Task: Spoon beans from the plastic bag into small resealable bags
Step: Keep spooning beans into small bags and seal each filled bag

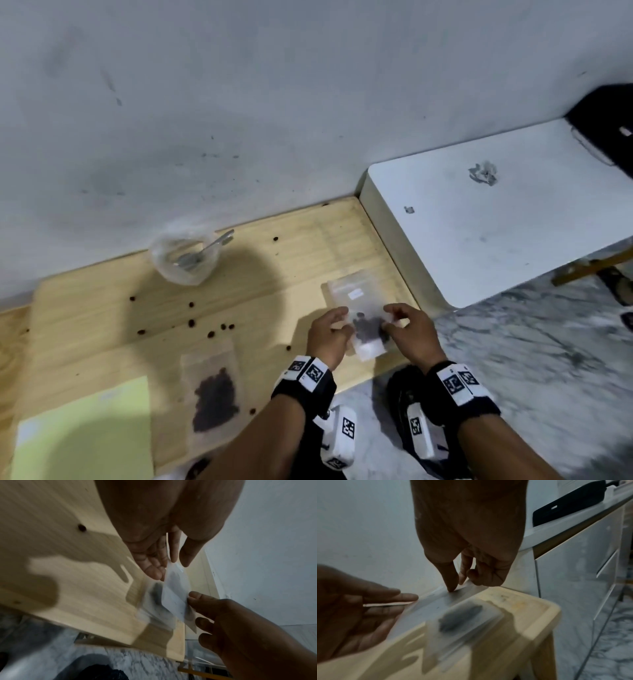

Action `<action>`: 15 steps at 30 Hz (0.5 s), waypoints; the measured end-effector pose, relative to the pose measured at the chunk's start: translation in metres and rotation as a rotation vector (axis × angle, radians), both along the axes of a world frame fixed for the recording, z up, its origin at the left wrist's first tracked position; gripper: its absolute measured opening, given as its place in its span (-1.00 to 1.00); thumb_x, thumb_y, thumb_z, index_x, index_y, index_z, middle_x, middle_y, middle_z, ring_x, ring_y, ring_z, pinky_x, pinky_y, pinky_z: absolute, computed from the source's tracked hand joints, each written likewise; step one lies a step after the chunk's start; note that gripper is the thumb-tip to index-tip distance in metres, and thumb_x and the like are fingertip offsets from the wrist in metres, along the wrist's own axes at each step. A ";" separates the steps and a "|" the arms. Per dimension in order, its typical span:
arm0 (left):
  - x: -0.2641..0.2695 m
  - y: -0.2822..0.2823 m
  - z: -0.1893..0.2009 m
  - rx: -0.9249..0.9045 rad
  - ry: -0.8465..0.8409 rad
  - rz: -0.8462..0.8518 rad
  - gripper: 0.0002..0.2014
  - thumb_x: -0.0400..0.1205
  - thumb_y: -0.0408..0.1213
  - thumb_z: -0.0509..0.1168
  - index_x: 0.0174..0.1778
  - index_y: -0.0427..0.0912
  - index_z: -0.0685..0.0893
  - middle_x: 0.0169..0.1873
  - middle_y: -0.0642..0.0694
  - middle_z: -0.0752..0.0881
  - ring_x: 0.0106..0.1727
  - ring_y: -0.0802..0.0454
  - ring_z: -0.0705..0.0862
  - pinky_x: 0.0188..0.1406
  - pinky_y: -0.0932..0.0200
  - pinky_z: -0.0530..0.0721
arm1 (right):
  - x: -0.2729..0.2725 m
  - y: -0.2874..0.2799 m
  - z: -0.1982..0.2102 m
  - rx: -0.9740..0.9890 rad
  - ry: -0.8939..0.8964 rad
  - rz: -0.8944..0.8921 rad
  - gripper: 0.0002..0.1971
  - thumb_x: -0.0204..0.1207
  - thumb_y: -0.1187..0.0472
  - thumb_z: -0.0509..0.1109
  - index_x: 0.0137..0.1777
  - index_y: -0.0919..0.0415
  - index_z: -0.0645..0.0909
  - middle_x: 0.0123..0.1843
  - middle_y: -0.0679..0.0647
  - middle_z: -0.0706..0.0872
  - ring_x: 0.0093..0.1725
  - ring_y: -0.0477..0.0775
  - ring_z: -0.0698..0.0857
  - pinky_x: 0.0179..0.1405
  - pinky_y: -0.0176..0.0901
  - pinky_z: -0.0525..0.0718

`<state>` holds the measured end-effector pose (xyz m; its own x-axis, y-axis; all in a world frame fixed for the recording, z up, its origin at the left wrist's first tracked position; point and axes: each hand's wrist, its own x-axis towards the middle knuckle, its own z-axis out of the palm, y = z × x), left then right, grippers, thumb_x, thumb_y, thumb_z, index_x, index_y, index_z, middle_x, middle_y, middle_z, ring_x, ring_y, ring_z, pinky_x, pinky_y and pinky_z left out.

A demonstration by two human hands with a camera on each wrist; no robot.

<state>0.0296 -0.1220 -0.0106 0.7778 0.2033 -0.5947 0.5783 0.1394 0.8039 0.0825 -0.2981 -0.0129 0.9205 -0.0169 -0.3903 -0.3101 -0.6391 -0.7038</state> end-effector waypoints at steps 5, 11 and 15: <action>0.017 -0.024 -0.016 0.049 0.078 0.033 -0.53 0.32 -0.28 0.36 0.17 0.11 0.68 0.31 -0.04 0.65 0.25 -0.19 0.69 0.26 -0.24 0.68 | 0.007 -0.011 -0.015 -0.088 0.047 0.118 -0.55 0.46 0.19 0.55 0.37 0.09 0.67 0.31 0.07 0.67 0.30 0.10 0.67 0.29 -0.15 0.58; 0.019 -0.024 -0.019 0.184 0.085 -0.062 -0.54 0.46 -0.33 0.39 0.29 0.05 0.64 0.33 -0.04 0.62 0.19 -0.18 0.70 0.22 -0.11 0.69 | 0.004 -0.003 -0.022 -0.125 0.066 0.148 -0.45 0.47 0.16 0.53 0.48 0.02 0.57 0.47 0.05 0.56 0.36 0.10 0.63 0.36 -0.07 0.57; 0.017 -0.023 -0.017 0.230 0.053 -0.064 -0.53 0.54 -0.41 0.38 0.37 -0.03 0.62 0.32 0.01 0.61 0.06 -0.07 0.71 0.18 0.09 0.66 | 0.002 -0.002 -0.020 -0.153 0.068 0.172 -0.43 0.48 0.12 0.53 0.50 0.00 0.54 0.53 0.02 0.48 0.36 0.11 0.63 0.33 -0.03 0.59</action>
